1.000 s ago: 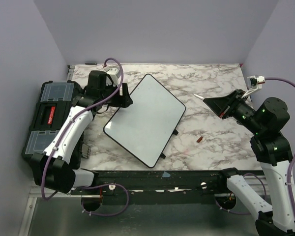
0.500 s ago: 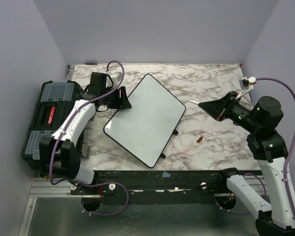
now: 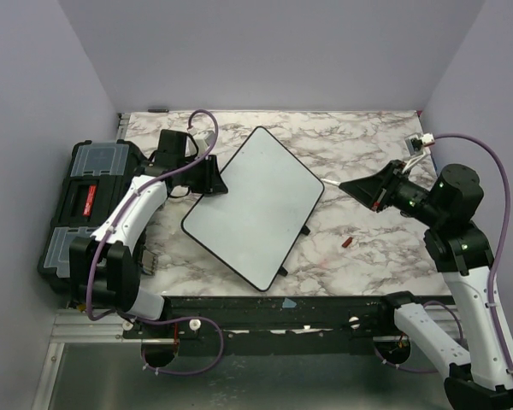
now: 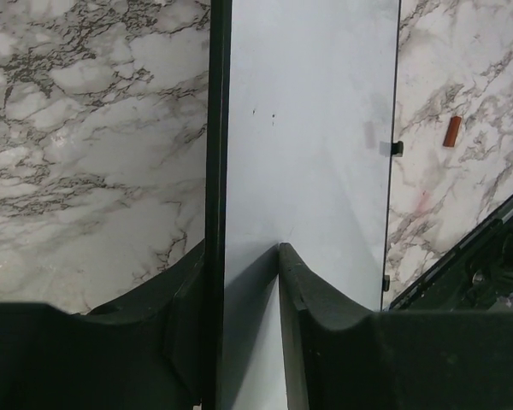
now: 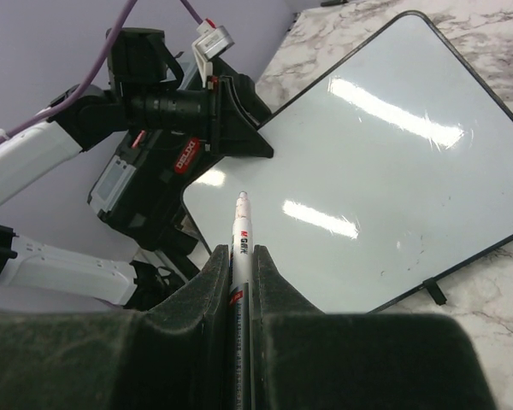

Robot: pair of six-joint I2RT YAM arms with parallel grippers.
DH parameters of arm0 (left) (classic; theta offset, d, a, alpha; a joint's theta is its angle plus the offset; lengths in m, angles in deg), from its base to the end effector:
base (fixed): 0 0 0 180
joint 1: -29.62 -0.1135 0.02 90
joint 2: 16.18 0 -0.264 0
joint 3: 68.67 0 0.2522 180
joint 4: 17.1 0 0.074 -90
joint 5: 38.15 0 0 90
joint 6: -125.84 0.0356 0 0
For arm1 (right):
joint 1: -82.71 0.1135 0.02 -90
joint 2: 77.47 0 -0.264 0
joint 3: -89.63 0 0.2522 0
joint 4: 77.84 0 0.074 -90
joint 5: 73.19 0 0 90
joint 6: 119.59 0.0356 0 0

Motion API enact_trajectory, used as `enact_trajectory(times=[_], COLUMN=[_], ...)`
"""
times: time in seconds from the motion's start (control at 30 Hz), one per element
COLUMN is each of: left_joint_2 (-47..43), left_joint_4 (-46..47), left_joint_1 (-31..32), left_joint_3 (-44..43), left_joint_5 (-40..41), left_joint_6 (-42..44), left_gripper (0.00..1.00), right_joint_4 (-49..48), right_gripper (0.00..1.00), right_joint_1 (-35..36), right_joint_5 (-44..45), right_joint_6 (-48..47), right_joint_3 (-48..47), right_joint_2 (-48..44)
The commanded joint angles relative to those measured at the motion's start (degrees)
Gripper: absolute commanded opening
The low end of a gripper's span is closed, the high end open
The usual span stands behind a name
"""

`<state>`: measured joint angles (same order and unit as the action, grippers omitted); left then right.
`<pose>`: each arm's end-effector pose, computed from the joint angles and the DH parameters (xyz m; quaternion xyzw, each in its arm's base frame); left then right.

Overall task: Write a sentence on the whiteboard
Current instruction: Hold the whiteboard on the whiteboard stand, then write a sentence on the whiteboard.

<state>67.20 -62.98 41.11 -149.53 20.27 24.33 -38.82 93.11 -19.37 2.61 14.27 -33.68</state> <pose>0.3008 -0.0802 0.2866 0.0965 0.8996 -0.3174 0.2841 0.1400 0.0471 0.4149 -0.0660 0.7402 0.4452 0.4995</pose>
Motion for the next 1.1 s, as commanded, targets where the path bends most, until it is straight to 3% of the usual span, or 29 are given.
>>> enact_trajectory(times=[0.0, 0.63, 0.73, 0.93, 1.07], left_joint_2=[0.34, 7.83, 8.42, 7.74, 7.59], left_joint_4=[0.43, -4.8, -4.99, -4.47, -4.16], left_joint_1=[3.36, 11.0, 11.27, 11.28, 11.54], left_joint_3=[-0.51, -9.24, -9.33, -9.2, -8.83], left_joint_5=[-3.69, -4.06, -4.53, -6.17, -6.05], left_joint_6=[3.25, 8.58, 8.54, 8.15, 7.72], left_gripper=[0.3, 0.08, 0.0, 0.0, 0.0], right_joint_4=[-0.39, 1.97, 1.21, 0.9, -1.59], right_gripper=[0.01, 0.01, 0.01, 0.01, 0.01], right_joint_1=[-0.15, -0.2, -0.12, 0.45, 6.82], right_joint_5=[-3.23, -8.88, -5.08, -2.03, 5.42], right_joint_6=[-1.91, -7.85, -6.89, -6.4, -5.79], right_joint_3=[1.46, 4.92, 5.94, 5.65, 3.56], right_joint_2=[-0.77, -0.99, -1.43, 2.44, 7.63])
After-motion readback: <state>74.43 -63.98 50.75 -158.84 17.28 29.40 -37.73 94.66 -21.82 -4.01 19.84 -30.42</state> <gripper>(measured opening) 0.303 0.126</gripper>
